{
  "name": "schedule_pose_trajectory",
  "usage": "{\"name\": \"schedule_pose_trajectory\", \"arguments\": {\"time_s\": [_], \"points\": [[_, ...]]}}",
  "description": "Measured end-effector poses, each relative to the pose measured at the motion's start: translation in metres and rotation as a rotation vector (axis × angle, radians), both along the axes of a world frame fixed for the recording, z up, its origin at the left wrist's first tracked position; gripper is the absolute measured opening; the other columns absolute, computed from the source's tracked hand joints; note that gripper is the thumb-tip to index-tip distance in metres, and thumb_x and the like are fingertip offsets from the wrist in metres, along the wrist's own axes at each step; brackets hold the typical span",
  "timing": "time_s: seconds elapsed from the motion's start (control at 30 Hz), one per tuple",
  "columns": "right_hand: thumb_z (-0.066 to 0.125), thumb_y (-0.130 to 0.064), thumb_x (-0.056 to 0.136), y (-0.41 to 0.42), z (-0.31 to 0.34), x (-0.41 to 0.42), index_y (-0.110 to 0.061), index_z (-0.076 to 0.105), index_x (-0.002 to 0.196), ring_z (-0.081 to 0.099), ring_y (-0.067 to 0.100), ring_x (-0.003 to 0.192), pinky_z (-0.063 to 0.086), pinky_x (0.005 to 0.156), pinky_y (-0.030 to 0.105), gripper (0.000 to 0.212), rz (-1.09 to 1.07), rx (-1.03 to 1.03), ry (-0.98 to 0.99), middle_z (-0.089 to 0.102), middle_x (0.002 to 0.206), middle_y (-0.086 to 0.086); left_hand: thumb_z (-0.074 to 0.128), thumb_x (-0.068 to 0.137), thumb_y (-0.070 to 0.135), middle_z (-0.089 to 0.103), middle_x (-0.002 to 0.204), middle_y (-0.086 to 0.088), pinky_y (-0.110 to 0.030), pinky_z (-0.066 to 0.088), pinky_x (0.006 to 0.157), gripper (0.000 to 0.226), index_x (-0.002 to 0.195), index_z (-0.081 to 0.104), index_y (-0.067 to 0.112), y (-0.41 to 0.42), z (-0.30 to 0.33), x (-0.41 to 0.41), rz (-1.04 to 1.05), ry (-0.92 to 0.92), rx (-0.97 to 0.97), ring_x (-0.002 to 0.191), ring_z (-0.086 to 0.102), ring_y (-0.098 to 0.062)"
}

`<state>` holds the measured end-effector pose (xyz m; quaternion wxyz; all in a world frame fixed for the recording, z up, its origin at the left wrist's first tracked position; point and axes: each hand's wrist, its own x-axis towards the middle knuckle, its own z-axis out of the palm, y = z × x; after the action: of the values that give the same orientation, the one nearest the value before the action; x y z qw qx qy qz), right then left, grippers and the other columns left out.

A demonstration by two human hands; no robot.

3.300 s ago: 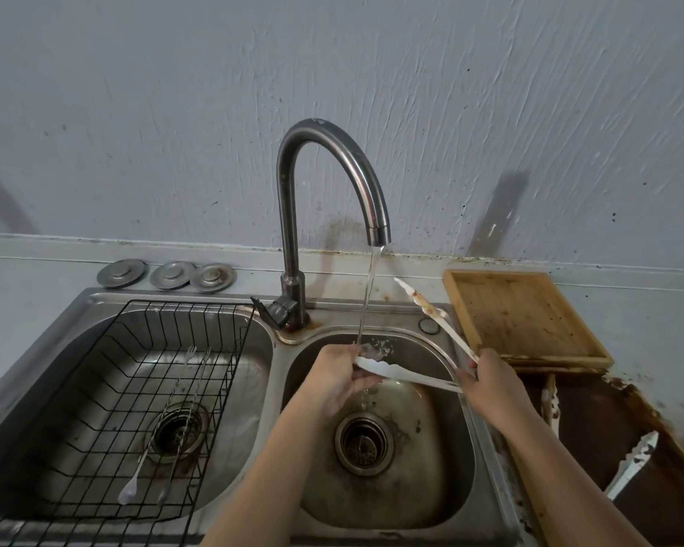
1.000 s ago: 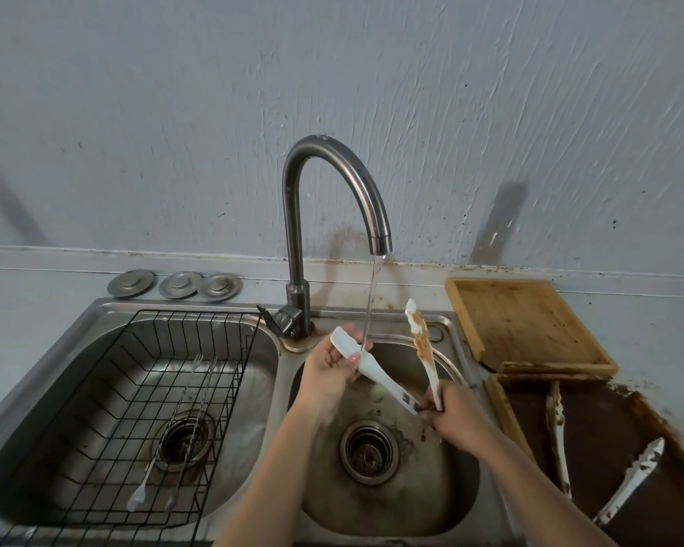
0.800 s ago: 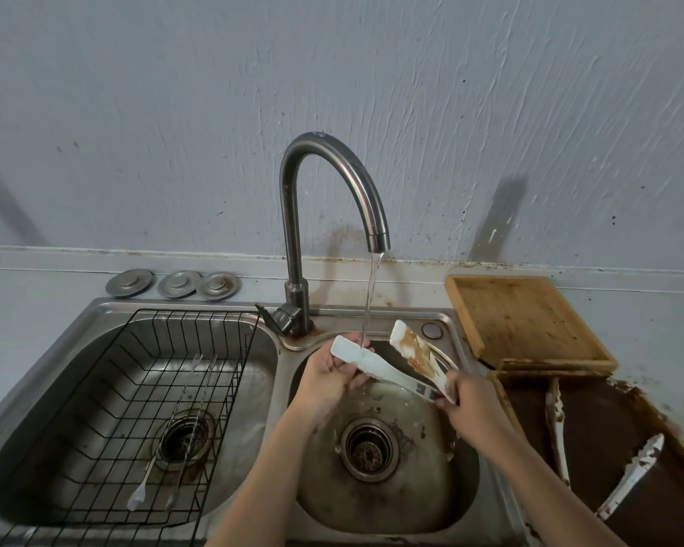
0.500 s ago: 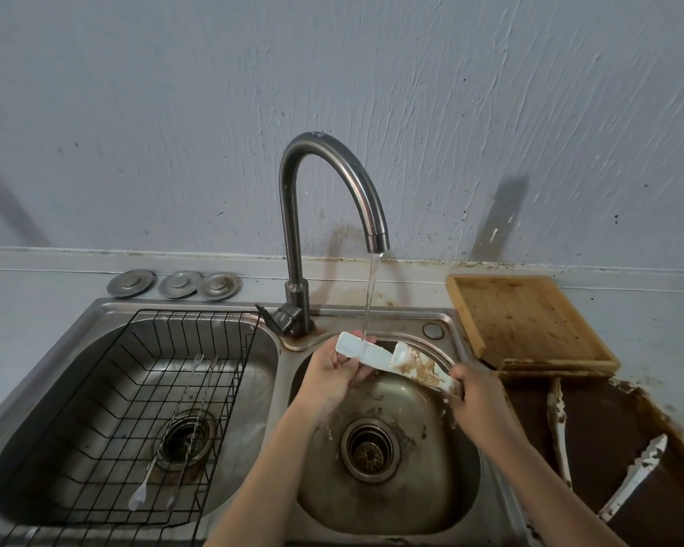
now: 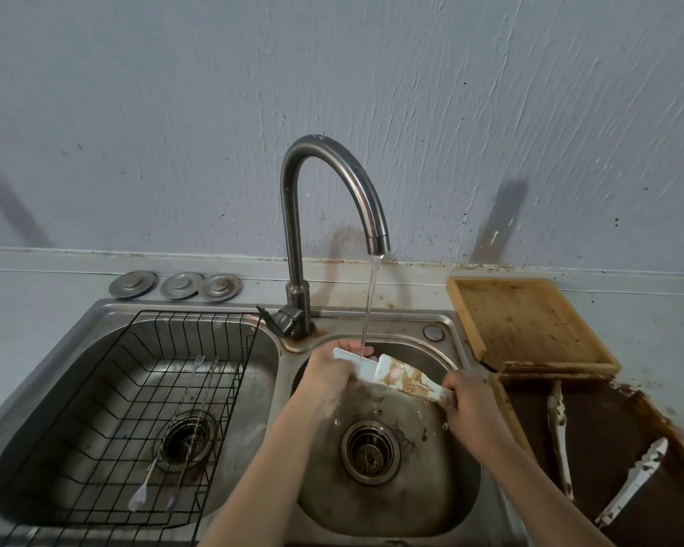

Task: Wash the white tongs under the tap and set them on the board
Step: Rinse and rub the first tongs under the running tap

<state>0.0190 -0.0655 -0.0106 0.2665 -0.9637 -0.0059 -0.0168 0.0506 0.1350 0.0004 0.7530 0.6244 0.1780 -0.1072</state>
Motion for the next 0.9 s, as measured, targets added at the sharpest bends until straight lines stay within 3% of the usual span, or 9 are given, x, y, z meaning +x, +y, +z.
{"name": "schedule_pose_trajectory", "arguments": {"time_s": [0.17, 0.23, 0.3, 0.4, 0.53, 0.6, 0.67, 0.77, 0.9], "points": [[0.060, -0.006, 0.082, 0.002, -0.003, 0.000, -0.027, 0.046, 0.064, 0.050, 0.006, 0.069, 0.040, 0.057, 0.019, 0.031, 0.078, 0.008, -0.053, 0.050, 0.074, -0.008, 0.062, 0.077, -0.007, 0.075, 0.092, -0.008, -0.042, 0.056, 0.086, 0.032, 0.062, 0.065, 0.021, 0.007, 0.011, -0.004, -0.078, -0.213, 0.303, 0.090, 0.070, -0.023], [0.060, -0.002, 0.080, 0.005, -0.003, 0.000, -0.028, 0.041, 0.061, 0.046, 0.005, 0.066, 0.036, 0.055, 0.019, 0.036, 0.100, 0.008, -0.091, 0.045, 0.073, -0.010, 0.070, 0.076, 0.002, 0.075, 0.090, -0.003, -0.028, 0.058, 0.077, 0.024, 0.066, 0.063, 0.023, 0.008, 0.014, -0.006, -0.032, -0.262, 0.459, 0.085, 0.069, -0.015], [0.058, 0.003, 0.077, 0.006, -0.001, -0.001, -0.026, 0.039, 0.061, 0.044, 0.005, 0.066, 0.036, 0.056, 0.019, 0.039, 0.089, 0.028, -0.122, 0.044, 0.076, -0.009, 0.075, 0.074, 0.009, 0.069, 0.079, 0.007, -0.006, 0.047, 0.056, 0.017, 0.071, 0.063, 0.022, 0.008, 0.018, -0.011, -0.004, -0.325, 0.550, 0.069, 0.062, -0.005], [0.056, 0.012, 0.073, 0.005, 0.002, 0.000, -0.025, 0.036, 0.061, 0.043, 0.005, 0.070, 0.034, 0.058, 0.017, 0.044, 0.114, 0.066, -0.181, 0.045, 0.082, -0.004, 0.075, 0.074, 0.011, 0.065, 0.080, 0.009, -0.005, 0.037, 0.046, 0.016, 0.086, 0.066, 0.017, 0.008, 0.022, -0.016, 0.024, -0.409, 0.556, 0.056, 0.051, -0.002], [0.061, 0.004, 0.077, -0.001, 0.007, 0.002, -0.014, 0.048, 0.067, 0.050, 0.011, 0.072, 0.041, 0.061, 0.023, 0.025, 0.171, 0.050, -0.187, 0.050, 0.080, -0.003, 0.072, 0.078, 0.010, 0.062, 0.078, 0.011, -0.008, 0.039, 0.047, 0.025, 0.096, 0.061, 0.022, 0.010, 0.019, -0.012, 0.028, -0.409, 0.571, 0.051, 0.046, -0.006], [0.064, 0.002, 0.078, -0.004, 0.007, 0.002, -0.017, 0.050, 0.067, 0.053, 0.010, 0.074, 0.043, 0.063, 0.020, 0.025, 0.142, 0.080, -0.186, 0.055, 0.080, -0.002, 0.064, 0.083, 0.004, 0.069, 0.094, 0.002, -0.018, 0.052, 0.061, 0.025, 0.096, 0.057, 0.024, 0.011, 0.017, -0.010, -0.009, -0.405, 0.473, 0.069, 0.062, -0.013], [0.067, -0.003, 0.079, -0.006, 0.006, 0.001, -0.018, 0.055, 0.073, 0.055, 0.005, 0.073, 0.041, 0.060, 0.015, 0.020, 0.070, 0.154, -0.151, 0.057, 0.076, -0.008, 0.050, 0.089, -0.006, 0.071, 0.102, -0.008, -0.037, 0.056, 0.071, 0.025, 0.095, 0.056, 0.018, 0.008, 0.017, -0.010, -0.011, -0.370, 0.191, 0.086, 0.071, -0.017], [0.068, -0.010, 0.082, -0.008, 0.001, -0.003, -0.016, 0.062, 0.095, 0.055, 0.000, 0.076, 0.038, 0.058, 0.011, 0.016, -0.027, 0.259, -0.009, 0.058, 0.082, -0.013, 0.043, 0.092, -0.009, 0.070, 0.100, -0.008, -0.030, 0.056, 0.071, 0.027, 0.092, 0.060, 0.012, 0.001, 0.023, -0.007, 0.001, -0.353, -0.075, 0.093, 0.069, -0.020], [0.069, -0.010, 0.081, -0.012, -0.003, -0.003, -0.009, 0.063, 0.102, 0.061, 0.008, 0.084, 0.049, 0.069, 0.020, 0.022, -0.093, 0.337, 0.071, 0.064, 0.089, -0.006, 0.052, 0.089, -0.003, 0.066, 0.104, 0.004, -0.024, 0.051, 0.087, 0.027, 0.109, 0.061, 0.012, 0.002, 0.026, -0.002, 0.082, -0.397, 0.000, 0.096, 0.062, -0.007]]}}
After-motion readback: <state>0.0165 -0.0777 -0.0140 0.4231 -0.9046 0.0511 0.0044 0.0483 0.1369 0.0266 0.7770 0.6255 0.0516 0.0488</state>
